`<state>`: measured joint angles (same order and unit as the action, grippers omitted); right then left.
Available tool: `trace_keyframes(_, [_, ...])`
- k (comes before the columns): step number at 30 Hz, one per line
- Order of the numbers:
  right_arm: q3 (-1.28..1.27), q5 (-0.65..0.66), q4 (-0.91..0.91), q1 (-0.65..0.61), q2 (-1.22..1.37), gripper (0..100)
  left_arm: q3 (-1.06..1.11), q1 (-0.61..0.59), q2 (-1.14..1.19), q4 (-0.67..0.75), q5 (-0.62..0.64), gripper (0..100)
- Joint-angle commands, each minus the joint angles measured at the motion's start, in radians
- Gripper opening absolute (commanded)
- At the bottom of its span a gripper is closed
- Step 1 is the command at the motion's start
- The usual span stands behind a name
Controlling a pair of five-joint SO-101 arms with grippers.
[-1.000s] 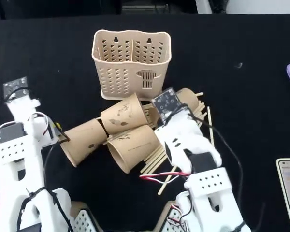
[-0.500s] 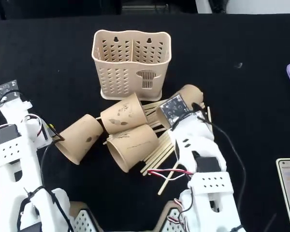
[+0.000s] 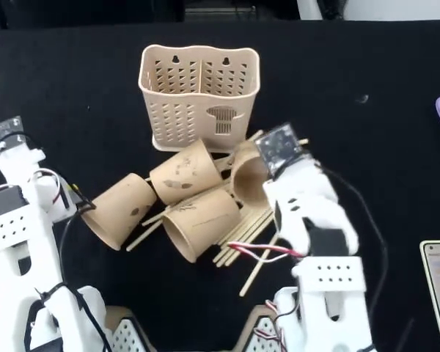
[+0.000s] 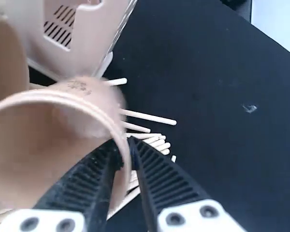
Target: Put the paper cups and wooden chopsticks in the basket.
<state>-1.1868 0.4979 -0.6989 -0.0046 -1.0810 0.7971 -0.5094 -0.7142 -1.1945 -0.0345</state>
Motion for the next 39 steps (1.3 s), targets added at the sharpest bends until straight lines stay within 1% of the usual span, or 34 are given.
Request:
trace_keyframes(1, [0.166, -0.015, -0.137, 0.018, -0.030, 1.0, -0.105, -0.002, -0.023, -0.035, 0.006, 22])
trace_keyframes(5, [0.371, -0.026, -0.321, 0.018, -0.030, 1.0, -0.137, -0.002, -0.023, -0.037, 0.006, 22])
trace_keyframes(10, [0.728, -0.135, -0.462, 0.012, -0.019, 1.0, -0.176, -0.001, -0.023, -0.031, 0.006, 22])
trace_keyframes(13, [0.909, -0.219, -0.471, 0.011, 0.012, 1.0, -0.173, 0.036, -0.023, -0.032, 0.006, 22])
trace_keyframes(16, [1.069, -0.287, -0.473, 0.009, 0.094, 1.0, -0.130, 0.088, -0.023, -0.031, 0.006, 22])
trace_keyframes(20, [1.242, -0.318, -0.471, -0.091, 0.268, 1.0, -0.071, 0.148, -0.023, -0.031, 0.000, 22])
trace_keyframes(23, [1.357, -0.319, -0.471, -0.153, 0.429, 1.0, -0.058, 0.147, -0.023, -0.031, 0.000, 22])
trace_keyframes(30, [1.514, -0.319, -0.480, -0.163, 0.739, 1.0, -0.030, 0.113, -0.023, -0.031, 0.000, 22])
trace_keyframes(33, [1.531, -0.327, -0.479, -0.167, 0.797, 1.0, -0.019, 0.113, -0.023, -0.031, -0.002, 22])
trace_keyframes(36, [1.531, -0.377, -0.477, -0.169, 0.832, 1.0, -0.019, 0.113, -0.023, -0.037, -0.002, 22])
trace_keyframes(39, [1.523, -0.391, -0.470, -0.169, 0.866, 1.0, -0.010, 0.113, -0.023, -0.037, -0.002, 22])
